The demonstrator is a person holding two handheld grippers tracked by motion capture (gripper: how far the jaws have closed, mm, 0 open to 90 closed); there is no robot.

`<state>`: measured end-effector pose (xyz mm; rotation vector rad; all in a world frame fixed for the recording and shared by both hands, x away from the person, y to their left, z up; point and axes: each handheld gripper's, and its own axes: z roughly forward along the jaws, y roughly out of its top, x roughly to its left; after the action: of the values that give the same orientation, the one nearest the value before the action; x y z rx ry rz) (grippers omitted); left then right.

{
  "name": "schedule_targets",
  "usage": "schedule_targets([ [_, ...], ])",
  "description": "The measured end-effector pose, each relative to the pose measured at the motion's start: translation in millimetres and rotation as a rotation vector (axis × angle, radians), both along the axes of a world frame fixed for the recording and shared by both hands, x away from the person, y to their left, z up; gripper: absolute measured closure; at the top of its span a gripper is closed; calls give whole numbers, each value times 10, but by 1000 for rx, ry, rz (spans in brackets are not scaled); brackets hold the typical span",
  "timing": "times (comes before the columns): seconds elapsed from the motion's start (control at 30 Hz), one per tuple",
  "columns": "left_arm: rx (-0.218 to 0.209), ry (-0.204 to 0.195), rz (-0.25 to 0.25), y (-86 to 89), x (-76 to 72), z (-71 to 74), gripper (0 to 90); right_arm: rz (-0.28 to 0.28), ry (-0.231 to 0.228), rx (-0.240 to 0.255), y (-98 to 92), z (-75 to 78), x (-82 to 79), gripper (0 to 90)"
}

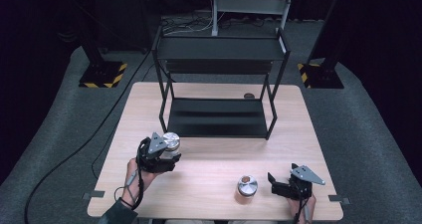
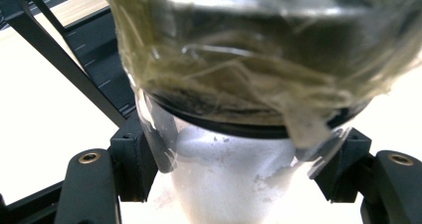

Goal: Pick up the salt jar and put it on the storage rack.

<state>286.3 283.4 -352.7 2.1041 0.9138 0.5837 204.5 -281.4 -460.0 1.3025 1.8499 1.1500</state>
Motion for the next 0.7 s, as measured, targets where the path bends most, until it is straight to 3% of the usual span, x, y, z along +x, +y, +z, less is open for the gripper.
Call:
schedule_targets([
  [0.7, 12, 1, 4, 17, 177, 122, 307, -1, -1, -1, 3, 0, -1, 2],
])
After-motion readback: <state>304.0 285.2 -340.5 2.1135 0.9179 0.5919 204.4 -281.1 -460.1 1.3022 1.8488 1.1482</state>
